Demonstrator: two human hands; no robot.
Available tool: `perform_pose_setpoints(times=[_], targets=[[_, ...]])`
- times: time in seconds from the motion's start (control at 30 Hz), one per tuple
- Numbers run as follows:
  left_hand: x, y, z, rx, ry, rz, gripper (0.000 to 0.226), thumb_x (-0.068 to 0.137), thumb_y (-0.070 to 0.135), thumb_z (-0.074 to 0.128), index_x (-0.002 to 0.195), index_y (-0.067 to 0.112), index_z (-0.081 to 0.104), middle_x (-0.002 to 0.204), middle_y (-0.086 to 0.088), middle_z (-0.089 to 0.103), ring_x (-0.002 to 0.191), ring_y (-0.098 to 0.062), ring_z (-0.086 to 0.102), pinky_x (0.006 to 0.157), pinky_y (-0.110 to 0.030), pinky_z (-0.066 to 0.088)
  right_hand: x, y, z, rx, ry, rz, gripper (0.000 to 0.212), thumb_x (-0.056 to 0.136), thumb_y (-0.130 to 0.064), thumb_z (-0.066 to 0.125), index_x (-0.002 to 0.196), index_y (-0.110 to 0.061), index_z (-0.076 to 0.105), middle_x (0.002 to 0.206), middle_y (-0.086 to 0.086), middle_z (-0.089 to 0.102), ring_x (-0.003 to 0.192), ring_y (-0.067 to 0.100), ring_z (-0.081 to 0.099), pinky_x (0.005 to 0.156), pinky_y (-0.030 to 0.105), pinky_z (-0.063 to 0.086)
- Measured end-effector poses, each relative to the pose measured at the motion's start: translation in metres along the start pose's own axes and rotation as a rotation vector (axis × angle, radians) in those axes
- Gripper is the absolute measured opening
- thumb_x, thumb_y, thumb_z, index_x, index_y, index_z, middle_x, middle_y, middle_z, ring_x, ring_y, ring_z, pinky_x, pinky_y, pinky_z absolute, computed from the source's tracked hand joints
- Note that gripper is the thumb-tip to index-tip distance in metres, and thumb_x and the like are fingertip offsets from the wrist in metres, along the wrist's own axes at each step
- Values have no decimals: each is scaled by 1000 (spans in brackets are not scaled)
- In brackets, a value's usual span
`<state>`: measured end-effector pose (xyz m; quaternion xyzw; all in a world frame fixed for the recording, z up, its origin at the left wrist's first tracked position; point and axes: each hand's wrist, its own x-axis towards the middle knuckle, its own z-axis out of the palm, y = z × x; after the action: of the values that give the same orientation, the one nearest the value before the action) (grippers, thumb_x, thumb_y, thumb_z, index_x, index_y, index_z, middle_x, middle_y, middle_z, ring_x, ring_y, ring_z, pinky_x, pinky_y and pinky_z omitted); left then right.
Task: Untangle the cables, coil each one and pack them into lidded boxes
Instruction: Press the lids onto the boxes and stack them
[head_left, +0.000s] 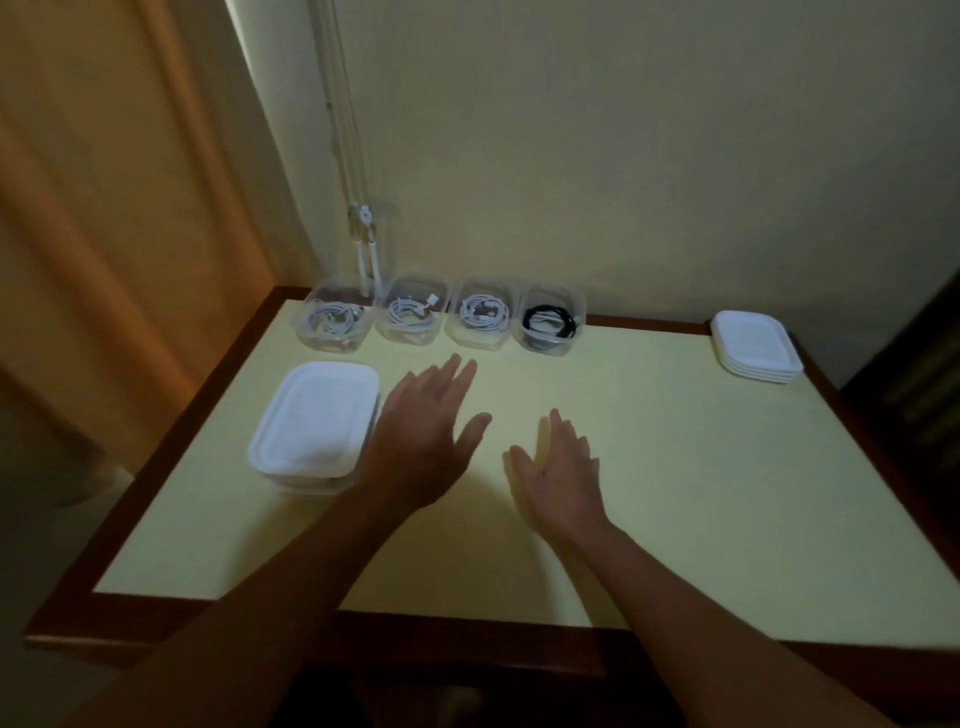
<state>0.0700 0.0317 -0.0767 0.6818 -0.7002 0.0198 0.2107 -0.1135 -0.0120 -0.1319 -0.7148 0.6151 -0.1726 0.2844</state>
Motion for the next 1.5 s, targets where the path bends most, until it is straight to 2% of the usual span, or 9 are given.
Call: perform_pose_setpoints(times=[0.2,0.3,0.63,0.8,0.97,1.17,1.33,1.43,1.5], targets=[[-19,19,86,87,-322,-153,93,84,70,-2,159,20,19,167,-7,14,153,-31,9,123,-46,9,19,59,-11,-283,57,-98,73,103,-53,31,161,-14,8,170,7,8,156,23,0,127,46,0],[-25,22,103,128,-296,-191,85,89,70,0,160,25,9,168,-2,0,154,-26,-5,124,-48,0,34,64,-11,-382,81,-116,76,102,-60,24,162,-18,5,170,3,6,156,22,-2,126,47,-2],[-5,25,112,127,-246,-180,80,93,69,9,160,27,17,168,0,8,155,-25,-1,123,-51,0,129,32,-30,52,118,-114,83,100,-45,50,161,-27,-4,166,5,24,151,30,23,125,51,13],[-6,23,114,127,-237,-173,77,94,67,13,159,27,18,168,-1,9,155,-25,-1,123,-51,2,160,20,-43,43,87,-159,71,101,-46,51,160,-24,20,164,5,30,148,28,33,118,44,31],[-6,23,114,119,-227,-174,76,95,66,12,159,27,17,168,0,7,155,-24,-2,123,-51,2,163,17,-47,57,135,-137,45,102,-42,50,139,-17,49,139,5,55,122,27,55,99,38,44],[-2,26,112,106,-244,-199,77,93,64,3,160,27,15,168,1,6,155,-23,-2,123,-50,0,130,43,-45,130,238,-174,23,99,-38,54,117,-23,56,107,-2,66,96,20,62,78,34,49],[7,33,113,39,-228,-187,85,91,72,4,160,24,13,168,3,11,155,-21,-1,124,-47,0,76,64,-48,123,249,-250,18,99,-40,58,112,-27,56,100,-15,65,83,8,62,72,32,49],[9,39,112,-79,-202,-141,90,89,77,7,160,21,6,167,2,16,154,-15,6,125,-39,0,42,75,-47,119,244,-267,31,97,-43,61,123,-27,55,107,-17,66,88,7,64,77,30,52],[7,46,109,-202,-156,-101,92,89,77,17,160,20,3,165,1,23,150,-13,20,124,-33,9,26,80,-42,101,240,-277,36,96,-44,64,127,-27,56,124,-16,66,107,5,64,87,23,50]])
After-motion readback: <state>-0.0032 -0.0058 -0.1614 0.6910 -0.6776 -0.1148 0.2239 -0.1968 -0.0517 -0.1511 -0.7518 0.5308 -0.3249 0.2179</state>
